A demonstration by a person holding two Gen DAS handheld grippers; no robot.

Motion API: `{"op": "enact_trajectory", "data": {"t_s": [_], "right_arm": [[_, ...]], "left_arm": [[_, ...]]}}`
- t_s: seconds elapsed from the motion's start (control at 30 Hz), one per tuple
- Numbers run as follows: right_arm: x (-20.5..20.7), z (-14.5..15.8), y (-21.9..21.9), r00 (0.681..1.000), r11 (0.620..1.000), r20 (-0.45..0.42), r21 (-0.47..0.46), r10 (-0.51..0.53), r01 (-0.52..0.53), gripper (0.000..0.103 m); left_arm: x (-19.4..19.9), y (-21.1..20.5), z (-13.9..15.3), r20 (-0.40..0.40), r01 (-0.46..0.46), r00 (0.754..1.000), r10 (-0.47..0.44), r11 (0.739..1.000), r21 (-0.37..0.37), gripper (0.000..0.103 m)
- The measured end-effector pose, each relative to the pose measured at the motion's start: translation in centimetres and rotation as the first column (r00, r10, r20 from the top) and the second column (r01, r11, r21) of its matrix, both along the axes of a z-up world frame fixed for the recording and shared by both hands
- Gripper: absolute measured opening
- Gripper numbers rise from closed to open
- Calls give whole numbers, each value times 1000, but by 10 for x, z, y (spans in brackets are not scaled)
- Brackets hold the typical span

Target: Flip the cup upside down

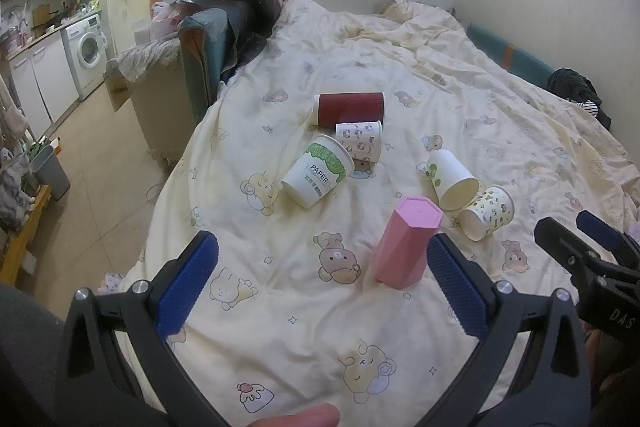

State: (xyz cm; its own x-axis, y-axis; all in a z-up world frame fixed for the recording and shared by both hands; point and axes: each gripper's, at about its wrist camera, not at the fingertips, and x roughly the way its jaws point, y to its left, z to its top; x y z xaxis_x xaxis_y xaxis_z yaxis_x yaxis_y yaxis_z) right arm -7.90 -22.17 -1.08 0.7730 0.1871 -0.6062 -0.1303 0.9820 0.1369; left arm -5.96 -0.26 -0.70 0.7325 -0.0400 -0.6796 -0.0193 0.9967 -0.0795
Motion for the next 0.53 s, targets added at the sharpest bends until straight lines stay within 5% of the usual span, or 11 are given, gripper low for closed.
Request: {"op": "enact_trajectory", "data": {"t_s": [0.53], "right_arm": [[1,-2,4,1000,1000,-12,-1,12,-12,101]], "left_arm": [[0,-6,2,7,5,1000,-5,1000,11,103]]}}
